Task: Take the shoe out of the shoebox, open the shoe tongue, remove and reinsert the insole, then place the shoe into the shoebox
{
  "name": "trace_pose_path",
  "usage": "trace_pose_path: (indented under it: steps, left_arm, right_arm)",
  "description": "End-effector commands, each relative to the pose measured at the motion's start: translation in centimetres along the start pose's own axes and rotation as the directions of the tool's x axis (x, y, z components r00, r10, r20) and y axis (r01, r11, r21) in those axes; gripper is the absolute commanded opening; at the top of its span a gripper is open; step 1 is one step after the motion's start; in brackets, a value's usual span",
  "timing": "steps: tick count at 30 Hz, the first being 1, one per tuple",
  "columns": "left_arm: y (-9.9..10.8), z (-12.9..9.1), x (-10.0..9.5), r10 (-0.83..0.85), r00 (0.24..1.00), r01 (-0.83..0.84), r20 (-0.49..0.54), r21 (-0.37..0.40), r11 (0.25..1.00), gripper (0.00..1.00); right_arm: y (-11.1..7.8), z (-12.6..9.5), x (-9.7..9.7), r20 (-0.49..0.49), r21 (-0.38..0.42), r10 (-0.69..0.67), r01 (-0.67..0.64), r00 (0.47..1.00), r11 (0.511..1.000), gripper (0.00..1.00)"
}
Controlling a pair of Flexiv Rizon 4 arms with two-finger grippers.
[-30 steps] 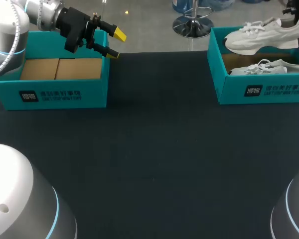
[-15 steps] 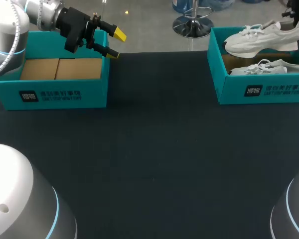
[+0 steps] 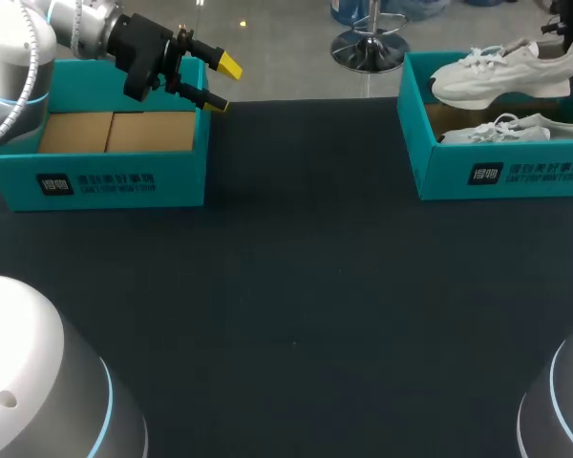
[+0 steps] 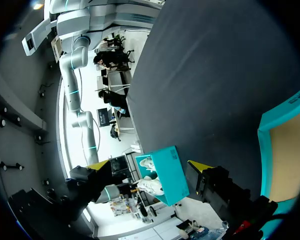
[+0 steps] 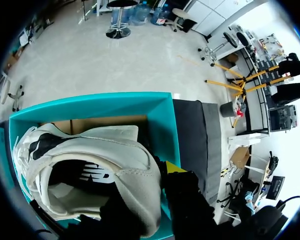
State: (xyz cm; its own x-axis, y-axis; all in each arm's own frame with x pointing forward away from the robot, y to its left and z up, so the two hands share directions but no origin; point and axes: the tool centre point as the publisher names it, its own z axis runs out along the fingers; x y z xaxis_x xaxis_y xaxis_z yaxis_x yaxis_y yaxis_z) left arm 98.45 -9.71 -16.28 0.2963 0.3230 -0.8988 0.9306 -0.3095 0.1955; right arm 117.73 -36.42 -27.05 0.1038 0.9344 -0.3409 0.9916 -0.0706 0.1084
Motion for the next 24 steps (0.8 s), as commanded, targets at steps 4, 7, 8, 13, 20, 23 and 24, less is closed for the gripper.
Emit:
trace_pose_path:
  steps: [4, 7, 8, 13, 20, 23, 24]
  left_arm:
    - [0.0, 0.0, 0.0, 0.001, 1.0, -0.001, -0.001, 0.002, 1.0, 1.0]
    - [0.0, 0.0, 0.0, 0.001, 1.0, -0.001, -0.001, 0.002, 1.0, 1.0]
    - [0.0, 0.0, 0.0, 0.001, 1.0, -0.001, -0.001, 0.002, 1.0, 1.0]
    - [0.0, 0.0, 0.0, 0.001, 1.0, -0.001, -0.001, 0.002, 1.0, 1.0]
    - [0.0, 0.0, 0.0, 0.001, 1.0, -0.001, -0.001, 0.002, 1.0, 1.0]
    - [0.0, 0.0, 0.0, 0.001, 1.0, -0.001, -0.001, 0.002, 1.0, 1.0]
    - [0.0, 0.0, 0.0, 0.001, 1.0, -0.001, -0.001, 0.002, 1.0, 1.0]
  right_arm:
    - [-0.3, 1.6, 0.9, 0.003, -0.016, -0.001, 0.001, 1.0, 1.0, 0.0]
    - [-0.3, 2.4, 1.0, 0.009, -0.019, 0.011, -0.011, 1.0, 1.0, 0.0]
    - [-0.3, 2.8, 0.9, 0.012, -0.023, 0.019, -0.019, 1.0, 1.0, 0.0]
    - [-0.4, 4.1, 1.1, 0.007, -0.01, 0.033, -0.033, 0.999, 0.999, 0.0]
    - [-0.5, 6.0, 1.3, 0.014, -0.004, 0.065, -0.065, 0.998, 0.998, 0.0]
    - [-0.5, 6.5, 1.3, 0.018, 0.0, 0.069, -0.069, 0.997, 0.998, 0.0]
    - [-0.6, 6.6, 1.3, 0.018, 0.001, 0.071, -0.072, 0.997, 0.997, 0.0]
